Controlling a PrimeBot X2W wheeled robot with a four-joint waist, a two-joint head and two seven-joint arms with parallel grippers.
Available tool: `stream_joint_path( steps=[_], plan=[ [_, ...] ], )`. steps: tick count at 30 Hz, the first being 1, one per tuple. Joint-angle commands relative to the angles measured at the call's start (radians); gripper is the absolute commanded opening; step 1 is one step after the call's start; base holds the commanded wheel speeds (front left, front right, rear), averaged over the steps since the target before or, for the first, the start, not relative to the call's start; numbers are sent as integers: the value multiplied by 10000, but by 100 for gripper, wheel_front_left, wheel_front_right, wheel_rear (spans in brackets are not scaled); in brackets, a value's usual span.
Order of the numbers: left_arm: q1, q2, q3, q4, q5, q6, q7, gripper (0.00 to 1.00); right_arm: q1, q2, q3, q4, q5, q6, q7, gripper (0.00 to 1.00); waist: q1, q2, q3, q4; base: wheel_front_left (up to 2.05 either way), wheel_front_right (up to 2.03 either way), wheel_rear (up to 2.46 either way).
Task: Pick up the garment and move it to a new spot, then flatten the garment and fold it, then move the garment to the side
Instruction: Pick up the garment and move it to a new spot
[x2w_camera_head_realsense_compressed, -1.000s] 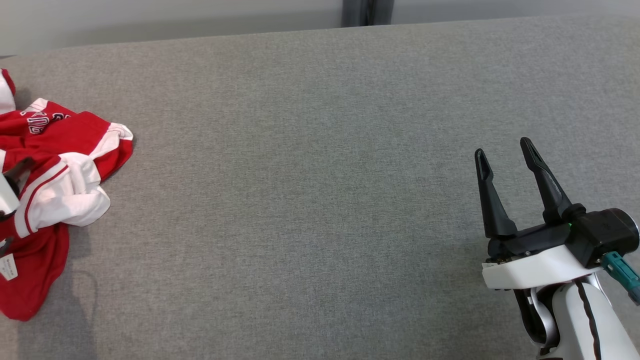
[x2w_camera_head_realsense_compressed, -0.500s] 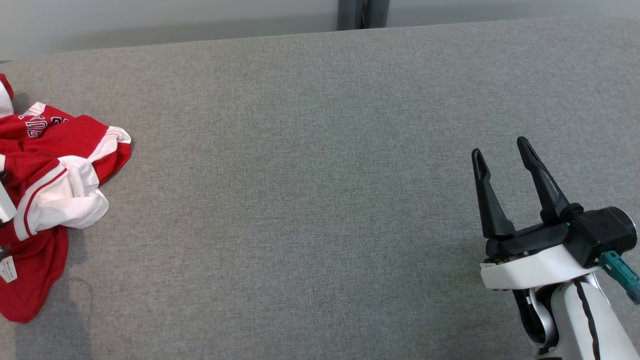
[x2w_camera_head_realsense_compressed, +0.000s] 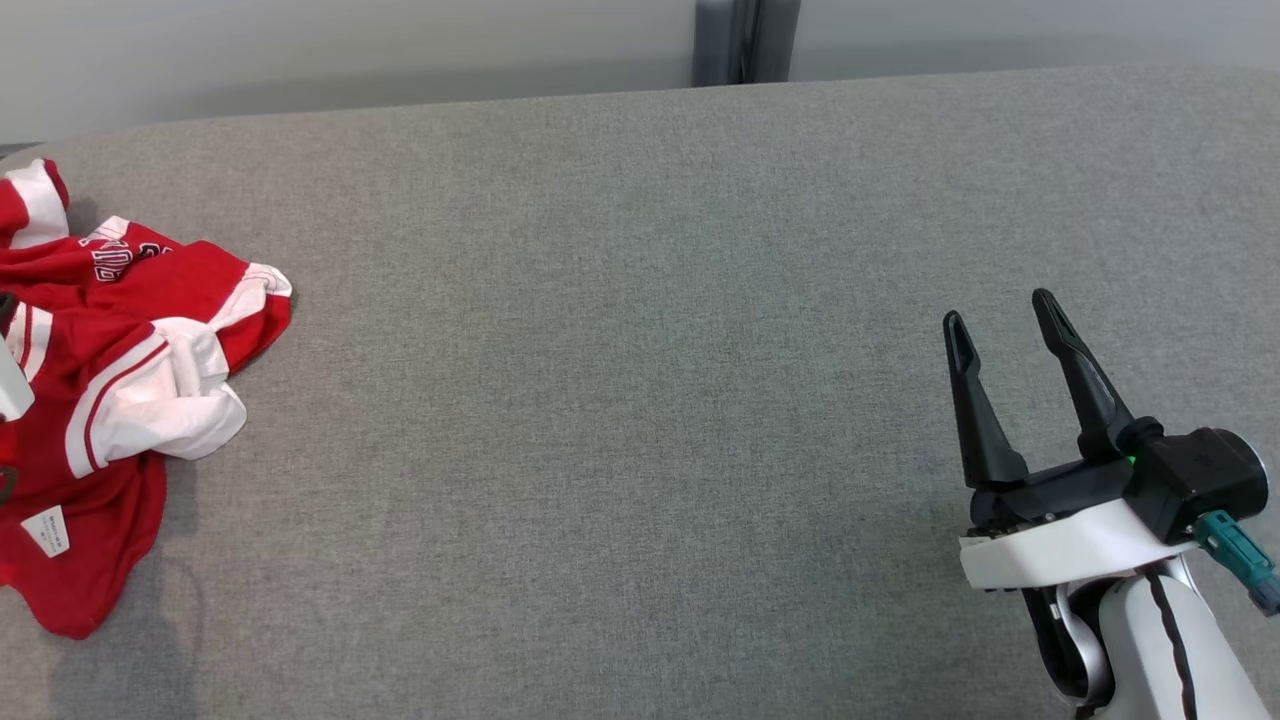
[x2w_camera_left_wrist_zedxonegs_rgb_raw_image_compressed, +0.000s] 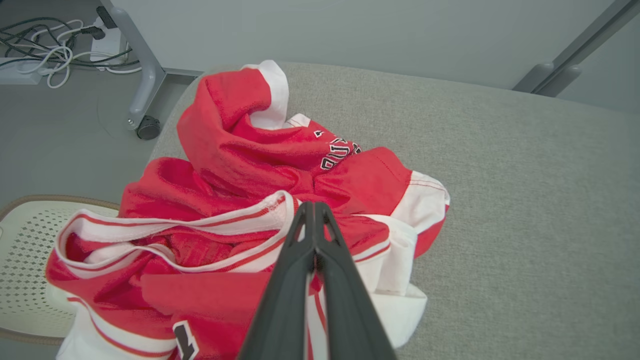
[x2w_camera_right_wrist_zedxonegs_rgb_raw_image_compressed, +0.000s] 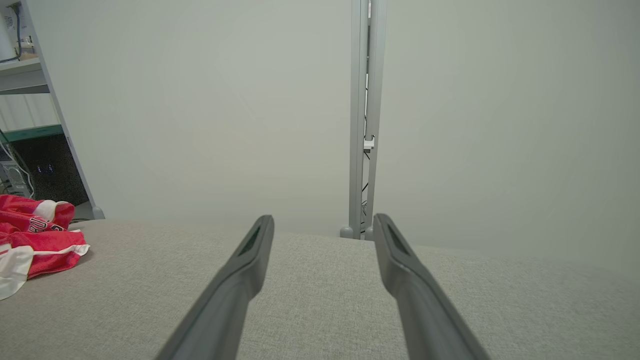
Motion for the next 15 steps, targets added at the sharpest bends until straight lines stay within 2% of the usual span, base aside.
stream_joint_path(
  steps=[1,5,6,8,11,15],
  plan=[
    [9,130,-97,-161,-9,-13,-160,0,78,-6,7,38,66,3,-50,100,0,0,-203,75,0,0,0],
    [224,134,-310,-657,15,-13,-467,0,260,18,-6,72,107,3,-50,100,0,0,-498,123,0,0,0],
    [286,139,-331,-814,2,-13,-597,10,283,21,-20,86,123,5,-50,100,0,0,-575,129,0,0,0],
    [486,100,-302,-1082,-103,-13,-874,100,354,30,-60,96,158,3,-51,100,0,0,-757,120,0,0,0],
    [723,147,-236,-1371,-122,-13,-1210,100,472,41,-68,134,187,5,-50,100,0,0,-952,50,0,0,0],
    [1500,-49,-117,-2214,-157,82,-2266,100,626,38,-140,146,221,3,-51,100,0,0,-1300,-169,0,0,0]
  ],
)
